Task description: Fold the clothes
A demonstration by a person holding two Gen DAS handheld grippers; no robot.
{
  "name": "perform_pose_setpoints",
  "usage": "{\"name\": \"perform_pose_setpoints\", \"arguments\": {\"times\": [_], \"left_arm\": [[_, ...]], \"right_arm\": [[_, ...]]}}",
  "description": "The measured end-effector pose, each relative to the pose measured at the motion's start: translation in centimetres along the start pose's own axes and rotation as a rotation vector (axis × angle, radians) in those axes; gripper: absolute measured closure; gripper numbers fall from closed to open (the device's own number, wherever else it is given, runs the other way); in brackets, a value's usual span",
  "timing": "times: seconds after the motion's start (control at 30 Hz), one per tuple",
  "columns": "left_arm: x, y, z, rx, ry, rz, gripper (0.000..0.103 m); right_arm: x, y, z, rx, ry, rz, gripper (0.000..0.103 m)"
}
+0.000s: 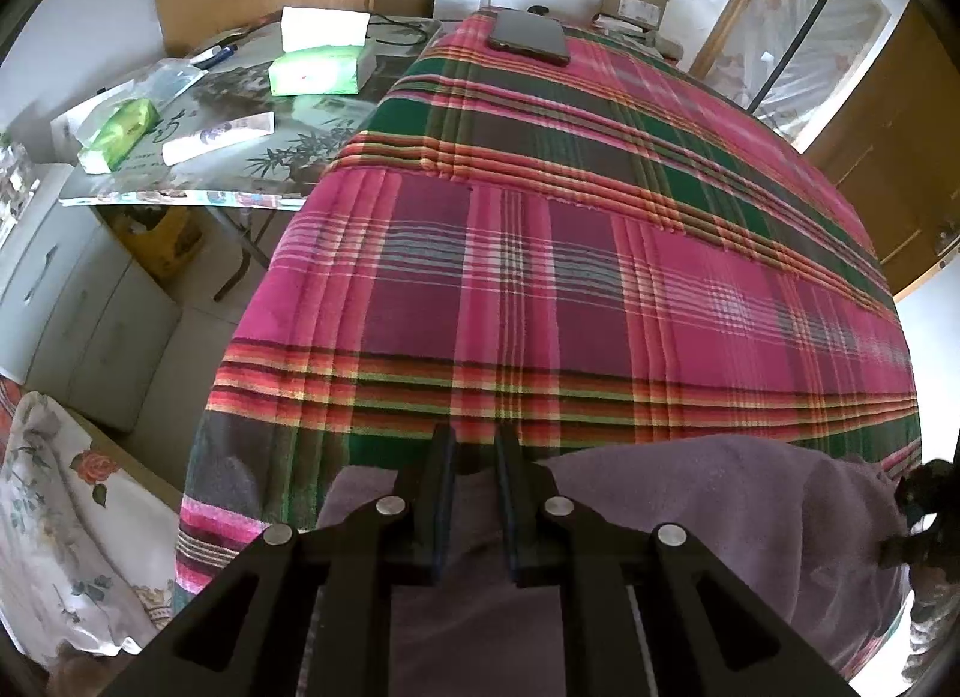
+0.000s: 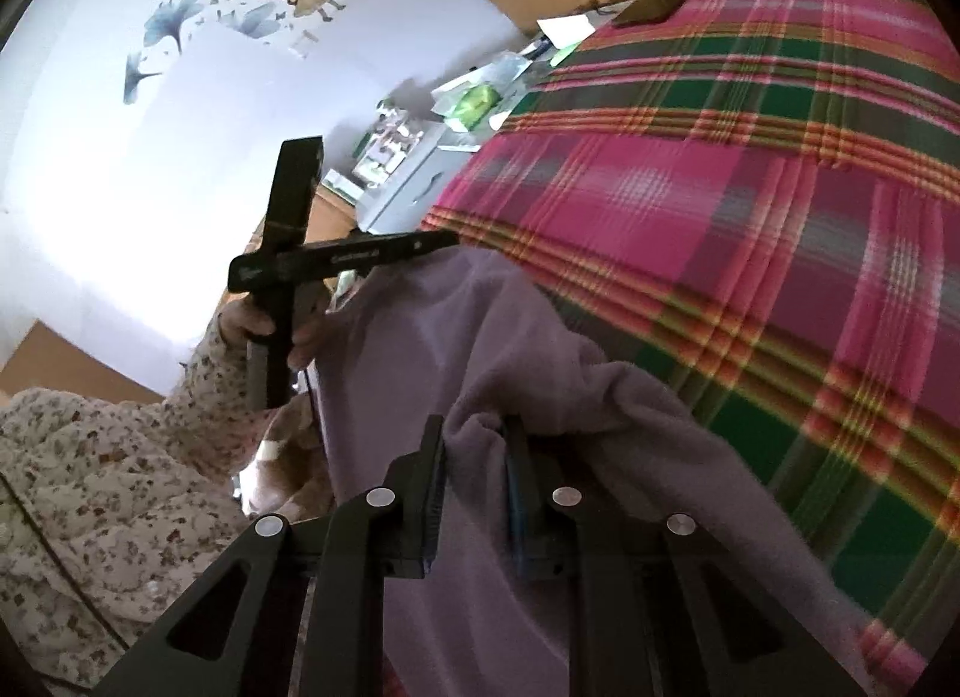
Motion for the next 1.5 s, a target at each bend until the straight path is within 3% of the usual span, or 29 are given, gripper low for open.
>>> {"name": "perform_pose_setpoints", "arguments": {"times": [0.33, 0.57, 0.63, 0.7, 0.9, 1.23, 1.5], "left_arm": [[-0.1, 0.2, 0.1, -0.007, 0.016, 0.0, 0.09], [-1.4, 3.6, -3.2, 0.093, -0.036, -0.109, 0.09], [-1.6, 4.1, -4.5, 0.12, -0.064, -0.118, 0.09], [-1.9, 4.1, -5.7, 0.137, -0.092, -0.121, 0.09], [-2.1, 3.1, -8.3, 0.175, -0.146, -0.09, 0.09], [-2.5, 1.9, -10.3, 0.216, -0.173, -0.064, 0.09], [-2.6, 1.1, -11.4, 0.238, -0.181, -0.044, 0.09]], "right_arm": [[1.2, -1.8, -1.1, -0.055, -0.136, 0.027, 0.072], [0.8, -2.1, -2.3, -0.047, -0.18, 0.017, 0.067], [0.3, -2.6, -2.4, -0.062, -0.201, 0.023, 0.056], [-0.1, -3.2, -2.5, -0.074, -0.211, 0.029, 0.053], [-2.0, -4.0, -2.5, -0.065, -0.192, -0.004, 0.052], [-5.1, -0.9, -3.2, 0.009, -0.12, -0.139, 0.051], [-6.7, -0.7, -4.5, 0.062, -0.086, -0.125, 0.051]]}}
Point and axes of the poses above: each gripper's, at about its wrist camera, not at the fingertips, and y roughly against the way its jaws point, z to its left, x to its underside, the point moved 10 cm from there along -y, roughly the way its jaws point, and after that the axes turned 6 degrees about -x, right-handed, at the moved point
